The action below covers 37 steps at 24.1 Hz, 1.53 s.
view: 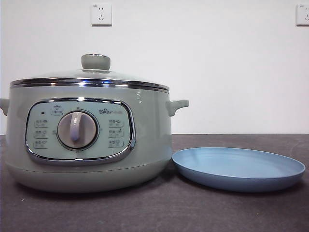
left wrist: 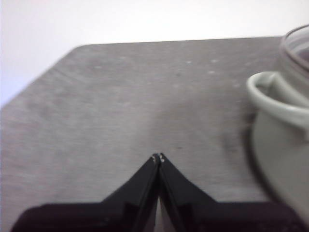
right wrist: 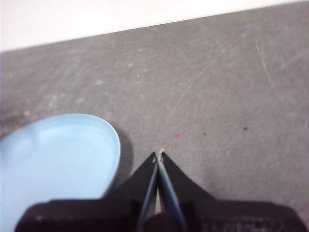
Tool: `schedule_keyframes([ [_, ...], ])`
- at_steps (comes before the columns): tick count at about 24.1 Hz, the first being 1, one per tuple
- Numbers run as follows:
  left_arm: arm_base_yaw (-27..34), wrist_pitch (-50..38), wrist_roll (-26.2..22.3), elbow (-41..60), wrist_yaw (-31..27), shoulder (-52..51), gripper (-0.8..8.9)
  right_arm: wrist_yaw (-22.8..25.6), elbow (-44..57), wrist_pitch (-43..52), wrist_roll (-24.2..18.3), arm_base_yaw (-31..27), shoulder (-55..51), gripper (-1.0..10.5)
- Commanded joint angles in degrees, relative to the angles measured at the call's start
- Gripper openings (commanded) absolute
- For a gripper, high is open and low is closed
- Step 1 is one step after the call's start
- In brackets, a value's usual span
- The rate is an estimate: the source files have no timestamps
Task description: Take the pumpkin out from the steamer,put the pumpkin in the blue plate,close the lid
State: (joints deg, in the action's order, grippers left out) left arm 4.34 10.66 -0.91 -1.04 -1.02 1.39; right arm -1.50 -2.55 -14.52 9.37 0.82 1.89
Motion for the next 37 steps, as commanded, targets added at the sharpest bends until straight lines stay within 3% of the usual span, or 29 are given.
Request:
schedule_keyframes([
  [1,0.2,-0.3,14.0,0.9,5.0,-0.2,-0.01,0.0,0.6,0.4,14.3,0.0,0.0,0.0],
  [4,0.2,-0.7,22.2,0.9,10.2,-0.2,-0.01,0.0,0.6,0.4,18.6,0.0,0.0,0.0],
  [6,0.2,-0.9,23.4,0.9,12.0,-0.2,-0.01,0.5,0.6,0.5,18.7,0.0,0.0,0.0],
  [13,0.2,-1.6,23.5,0.9,11.6,-0.2,-0.06,0.3,0.6,0.3,15.6,0.0,0.0,0.0],
  [22,0.2,1.1,25.0,-1.5,11.6,0.0,-0.06,-0.1,-0.9,-0.7,16.7,0.0,0.0,-0.1],
  [30,0.2,6.9,25.1,-8.9,10.0,0.7,-0.06,-0.2,-8.3,-4.2,16.8,0.0,3.2,-0.1],
  [37,0.2,7.0,25.1,-16.2,10.9,9.0,-0.06,-1.7,-17.1,-4.0,17.2,0.0,11.7,-0.1],
])
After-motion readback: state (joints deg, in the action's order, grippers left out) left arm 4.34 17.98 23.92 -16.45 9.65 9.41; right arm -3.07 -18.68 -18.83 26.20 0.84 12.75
